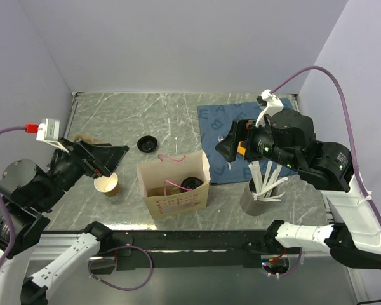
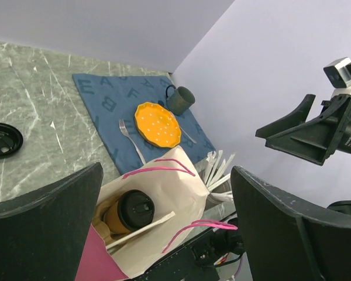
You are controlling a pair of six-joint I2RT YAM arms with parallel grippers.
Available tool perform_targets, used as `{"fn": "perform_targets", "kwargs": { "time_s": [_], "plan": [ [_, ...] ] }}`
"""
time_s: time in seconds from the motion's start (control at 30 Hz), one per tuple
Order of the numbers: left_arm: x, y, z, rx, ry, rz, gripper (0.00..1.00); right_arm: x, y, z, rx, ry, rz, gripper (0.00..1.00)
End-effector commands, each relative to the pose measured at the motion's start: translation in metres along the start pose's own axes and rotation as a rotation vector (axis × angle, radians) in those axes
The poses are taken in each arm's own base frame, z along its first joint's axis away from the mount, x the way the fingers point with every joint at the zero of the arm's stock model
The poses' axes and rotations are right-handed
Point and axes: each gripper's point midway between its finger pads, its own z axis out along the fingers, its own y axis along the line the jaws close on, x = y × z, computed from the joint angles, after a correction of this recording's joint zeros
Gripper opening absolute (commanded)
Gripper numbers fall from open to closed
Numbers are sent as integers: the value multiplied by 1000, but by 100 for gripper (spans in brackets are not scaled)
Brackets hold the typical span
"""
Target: Pack the takeout coffee
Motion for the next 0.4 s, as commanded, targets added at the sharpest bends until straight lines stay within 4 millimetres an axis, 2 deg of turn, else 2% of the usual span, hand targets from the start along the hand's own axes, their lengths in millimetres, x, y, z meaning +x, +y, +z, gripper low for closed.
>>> {"fn": "perform_targets", "kwargs": {
  "time_s": [0.0,0.37],
  "plan": [
    [-11,-8,7,28,-36,-12,97,-17,2,-8,-10,-76,-12,100],
    [-13,-10,11,35,-38,-4,97,-20,2,-11,-14,-90,-21,100]
  ]
}}
